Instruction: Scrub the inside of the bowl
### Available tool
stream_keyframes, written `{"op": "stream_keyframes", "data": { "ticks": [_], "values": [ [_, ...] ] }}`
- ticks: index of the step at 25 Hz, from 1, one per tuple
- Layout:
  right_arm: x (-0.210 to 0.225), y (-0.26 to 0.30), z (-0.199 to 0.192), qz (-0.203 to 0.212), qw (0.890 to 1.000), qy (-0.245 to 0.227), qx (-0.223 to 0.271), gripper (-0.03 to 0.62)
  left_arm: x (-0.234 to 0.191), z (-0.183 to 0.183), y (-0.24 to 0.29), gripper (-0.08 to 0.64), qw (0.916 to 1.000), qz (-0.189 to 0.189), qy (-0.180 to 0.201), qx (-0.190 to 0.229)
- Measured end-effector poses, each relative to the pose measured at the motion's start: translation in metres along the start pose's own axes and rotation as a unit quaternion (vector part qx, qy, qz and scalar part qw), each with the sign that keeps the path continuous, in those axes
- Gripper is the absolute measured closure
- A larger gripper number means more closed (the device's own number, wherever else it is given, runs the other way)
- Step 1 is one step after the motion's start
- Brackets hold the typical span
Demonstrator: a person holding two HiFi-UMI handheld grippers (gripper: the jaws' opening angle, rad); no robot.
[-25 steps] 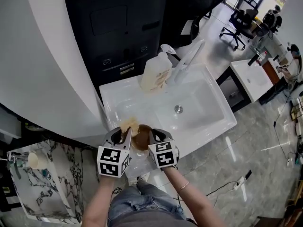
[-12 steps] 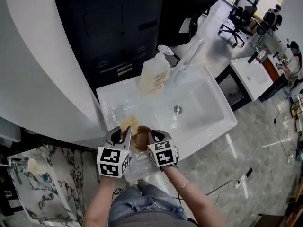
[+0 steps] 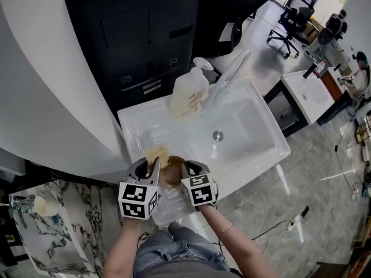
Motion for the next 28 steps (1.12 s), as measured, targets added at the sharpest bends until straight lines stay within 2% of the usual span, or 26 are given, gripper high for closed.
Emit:
{"op": "stream_keyframes", "data": {
  "ticks": [7,13,20,28],
  "values": [
    [-0.003,-0.003,-0.005,0.001,1.000,0.018,0.017,0.517,-0.002,-0.001,-0.006,0.514,1.0000,0.000,-0.002,0.004],
    [-0.001,-0.017,0.001,-0.023,0.997,0.027,0.063,0.512,-0.005,-0.001,-0.014,0.514,0.9998,-0.006,-0.012,0.012],
    [-0.004,-0.049,0.008,-0.050,0.993,0.034,0.105,0.514,-0.003,0.000,-0.028,0.514,0.9994,-0.013,-0.002,0.032],
    [-0.023,-0.094,0.019,-0.046,0.982,0.036,0.179,0.532,0.005,0.010,-0.048,0.514,0.9968,-0.032,0.020,0.070]
  ]
}}
Point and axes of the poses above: the fingertips, and each gripper's own axes: y forward along the fingers, x to its right, z out of its top, the point moved 8 cm from there along -y, backward along the fingers, and after that the axes turned 7 degrees about z, right-handed, at the moved point
